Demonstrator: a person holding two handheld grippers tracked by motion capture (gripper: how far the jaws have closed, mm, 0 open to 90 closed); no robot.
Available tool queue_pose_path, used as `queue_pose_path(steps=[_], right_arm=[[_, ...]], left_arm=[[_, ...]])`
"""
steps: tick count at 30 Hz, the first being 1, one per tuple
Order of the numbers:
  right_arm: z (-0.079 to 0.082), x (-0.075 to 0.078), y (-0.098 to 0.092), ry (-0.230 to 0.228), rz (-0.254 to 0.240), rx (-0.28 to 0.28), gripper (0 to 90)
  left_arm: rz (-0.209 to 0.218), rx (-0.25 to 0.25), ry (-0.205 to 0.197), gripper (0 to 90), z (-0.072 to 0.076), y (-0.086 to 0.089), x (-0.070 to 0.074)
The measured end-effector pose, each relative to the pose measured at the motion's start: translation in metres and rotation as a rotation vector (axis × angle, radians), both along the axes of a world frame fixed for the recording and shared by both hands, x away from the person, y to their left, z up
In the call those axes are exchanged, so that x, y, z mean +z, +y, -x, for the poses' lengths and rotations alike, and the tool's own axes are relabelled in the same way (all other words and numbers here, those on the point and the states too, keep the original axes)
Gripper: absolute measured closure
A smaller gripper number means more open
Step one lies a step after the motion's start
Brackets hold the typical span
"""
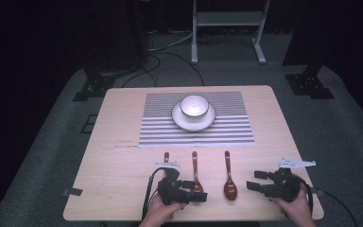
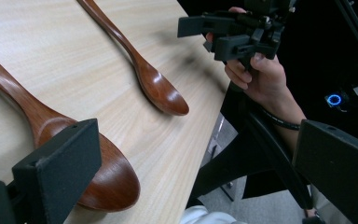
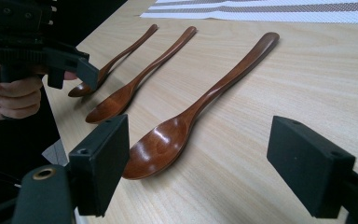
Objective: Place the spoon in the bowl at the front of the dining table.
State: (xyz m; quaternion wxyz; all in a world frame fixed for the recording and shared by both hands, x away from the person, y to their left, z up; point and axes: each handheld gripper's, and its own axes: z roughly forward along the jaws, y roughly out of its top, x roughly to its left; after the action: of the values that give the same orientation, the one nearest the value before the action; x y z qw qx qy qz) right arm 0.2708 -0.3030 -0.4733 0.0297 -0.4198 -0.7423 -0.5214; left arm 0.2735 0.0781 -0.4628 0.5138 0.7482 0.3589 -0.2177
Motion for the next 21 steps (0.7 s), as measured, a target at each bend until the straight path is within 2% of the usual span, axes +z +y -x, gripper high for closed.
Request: queue_pose_path(steps=[8,13,21], right_arm=[[0.000,0.000,-0.001,0.002,-0.004,-0.003,19.8],[0.000,0.000,-0.001,0.002,-0.007,-0.003,19.8],[0.000,0.000,-0.001,0.002,-0.014,-0.005,19.8]], left_arm=[[-0.010,-0.020,0.021,0.1,0.003,-0.006,-0.004],[-0.032,-0.048,0.028,0.1,0.005,-0.011,-0.008],[-0.068,-0.056,0.040,0.1,0.006,-0.013,-0.012]])
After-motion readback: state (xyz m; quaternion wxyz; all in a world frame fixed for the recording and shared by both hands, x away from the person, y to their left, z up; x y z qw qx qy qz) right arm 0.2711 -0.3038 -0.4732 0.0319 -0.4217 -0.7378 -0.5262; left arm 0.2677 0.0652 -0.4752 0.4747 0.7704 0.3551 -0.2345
